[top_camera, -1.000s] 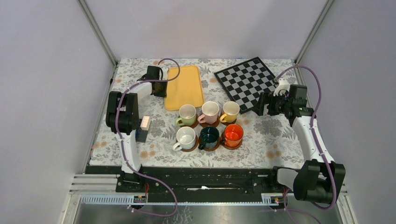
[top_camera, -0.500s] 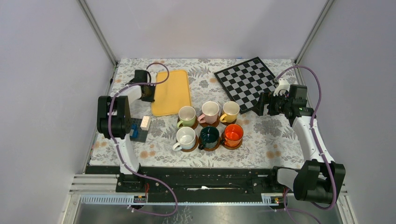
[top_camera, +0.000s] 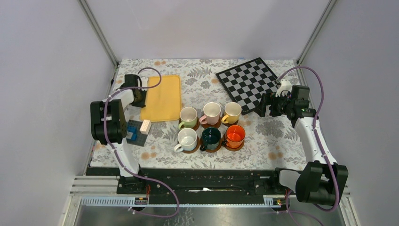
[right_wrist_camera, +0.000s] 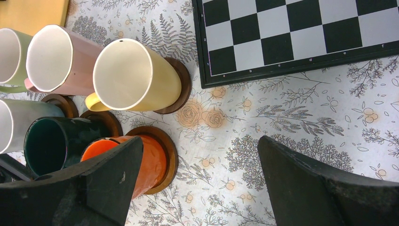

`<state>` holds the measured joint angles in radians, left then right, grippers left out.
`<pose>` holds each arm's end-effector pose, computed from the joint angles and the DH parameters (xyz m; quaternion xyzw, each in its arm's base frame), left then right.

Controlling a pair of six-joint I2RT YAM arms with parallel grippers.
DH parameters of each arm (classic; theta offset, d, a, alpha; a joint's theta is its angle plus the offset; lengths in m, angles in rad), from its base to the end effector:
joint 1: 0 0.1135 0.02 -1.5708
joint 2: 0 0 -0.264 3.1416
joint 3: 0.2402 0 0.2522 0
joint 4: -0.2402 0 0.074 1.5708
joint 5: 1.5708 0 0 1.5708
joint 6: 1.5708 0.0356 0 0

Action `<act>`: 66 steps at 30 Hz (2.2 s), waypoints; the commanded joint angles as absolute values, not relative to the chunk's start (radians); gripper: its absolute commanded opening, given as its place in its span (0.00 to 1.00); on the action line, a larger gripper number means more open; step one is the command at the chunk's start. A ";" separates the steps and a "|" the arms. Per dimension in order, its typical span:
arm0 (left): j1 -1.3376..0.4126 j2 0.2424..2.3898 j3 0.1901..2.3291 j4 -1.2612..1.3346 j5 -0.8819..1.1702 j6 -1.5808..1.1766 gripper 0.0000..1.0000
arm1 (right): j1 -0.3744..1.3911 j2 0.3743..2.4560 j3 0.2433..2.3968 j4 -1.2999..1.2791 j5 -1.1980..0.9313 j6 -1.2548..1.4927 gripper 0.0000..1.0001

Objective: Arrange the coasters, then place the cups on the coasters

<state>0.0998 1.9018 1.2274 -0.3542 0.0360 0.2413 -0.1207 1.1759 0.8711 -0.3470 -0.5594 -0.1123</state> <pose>0.3893 0.0377 0.1632 0.0729 0.9606 0.0283 0.2668 0.2534 -0.0117 0.2777 -0.1188 0.8620 0.1962 0.4521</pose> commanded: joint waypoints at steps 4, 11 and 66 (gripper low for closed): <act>0.176 1.888 1.153 -0.429 -0.069 0.429 0.00 | -0.124 1.169 0.875 -0.326 -0.553 -0.122 0.98; 0.243 1.885 1.169 -0.414 -0.082 0.517 0.00 | -0.124 1.172 0.874 -0.323 -0.555 -0.120 0.98; -0.108 2.268 1.855 -0.232 0.144 0.927 0.23 | -0.124 1.176 0.855 -0.330 -0.539 -0.133 0.98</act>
